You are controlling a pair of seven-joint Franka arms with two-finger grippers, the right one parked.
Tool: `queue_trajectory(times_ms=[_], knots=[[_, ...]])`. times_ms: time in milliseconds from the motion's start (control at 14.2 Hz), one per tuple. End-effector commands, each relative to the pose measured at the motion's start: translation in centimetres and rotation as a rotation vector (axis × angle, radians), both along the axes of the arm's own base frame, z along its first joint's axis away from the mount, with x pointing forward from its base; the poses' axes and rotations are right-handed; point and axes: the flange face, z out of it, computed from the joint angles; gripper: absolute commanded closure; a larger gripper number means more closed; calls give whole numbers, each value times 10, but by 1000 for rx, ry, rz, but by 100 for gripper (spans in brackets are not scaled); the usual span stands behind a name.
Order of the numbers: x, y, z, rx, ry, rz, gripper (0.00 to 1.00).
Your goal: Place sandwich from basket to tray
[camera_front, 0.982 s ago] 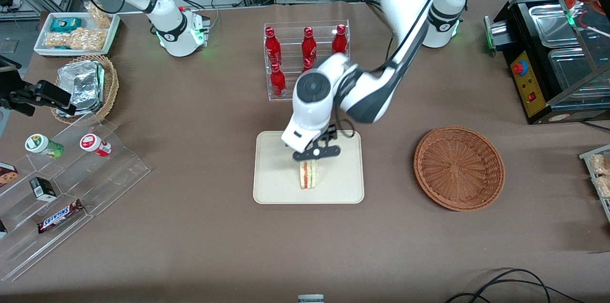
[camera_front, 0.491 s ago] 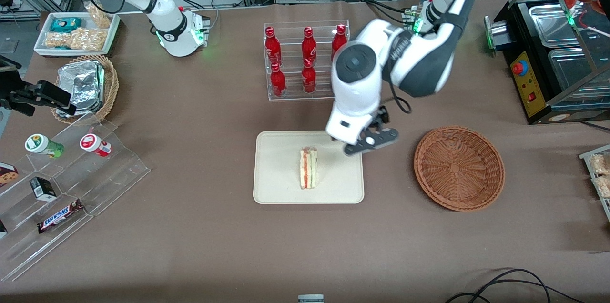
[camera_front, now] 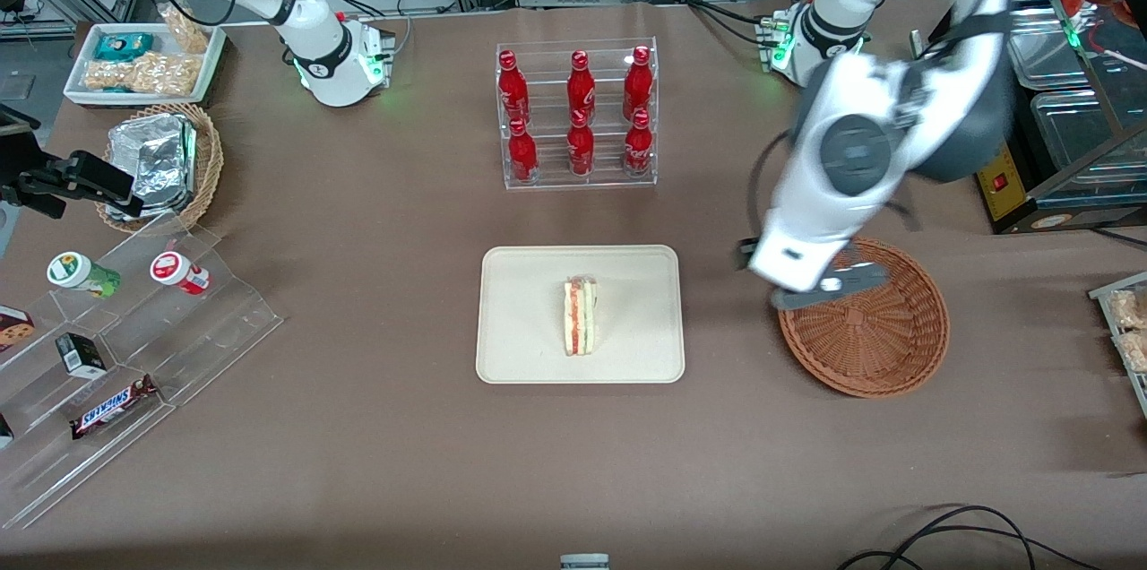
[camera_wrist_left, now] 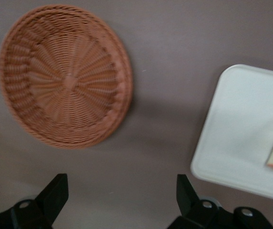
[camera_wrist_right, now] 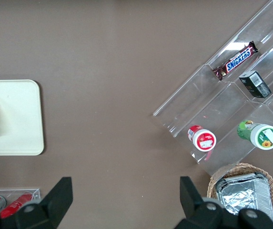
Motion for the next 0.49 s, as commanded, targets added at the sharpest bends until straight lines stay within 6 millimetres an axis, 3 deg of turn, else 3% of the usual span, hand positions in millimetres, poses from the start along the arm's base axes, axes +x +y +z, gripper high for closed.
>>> queue_trajectory(times_ms=[0,70,281,421], knots=[[-20,64,39,-64,61,-94,0],[-25,81,54,-75,62,-146,0],[-35,101,86,-46,30,-197,0],[-35,106,90,-37,29,-186,0]])
